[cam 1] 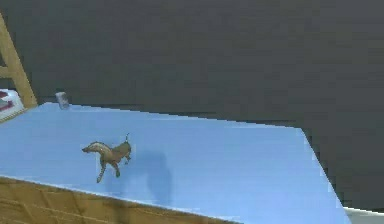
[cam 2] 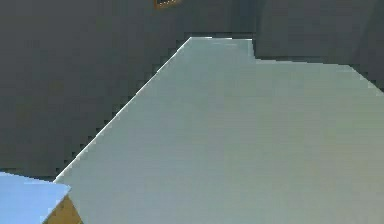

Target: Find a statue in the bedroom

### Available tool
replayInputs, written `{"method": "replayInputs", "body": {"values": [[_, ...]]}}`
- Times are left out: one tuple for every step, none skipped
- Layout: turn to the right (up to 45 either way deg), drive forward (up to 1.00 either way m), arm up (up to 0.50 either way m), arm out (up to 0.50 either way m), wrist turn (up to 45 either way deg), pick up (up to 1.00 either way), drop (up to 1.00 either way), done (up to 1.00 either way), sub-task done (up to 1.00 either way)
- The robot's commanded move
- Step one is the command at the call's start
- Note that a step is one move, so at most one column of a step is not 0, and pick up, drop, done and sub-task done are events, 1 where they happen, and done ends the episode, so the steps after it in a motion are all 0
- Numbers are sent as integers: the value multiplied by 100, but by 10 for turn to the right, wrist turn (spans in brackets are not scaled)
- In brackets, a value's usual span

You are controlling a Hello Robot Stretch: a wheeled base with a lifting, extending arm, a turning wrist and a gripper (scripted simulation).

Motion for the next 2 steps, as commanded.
{"method": "replayInputs", "body": {"values": [[-210, 0, 0, 0, 0, 0, 0, 0, 0], [0, 0, 0, 0, 0, 0, 0, 100, 0]]}}
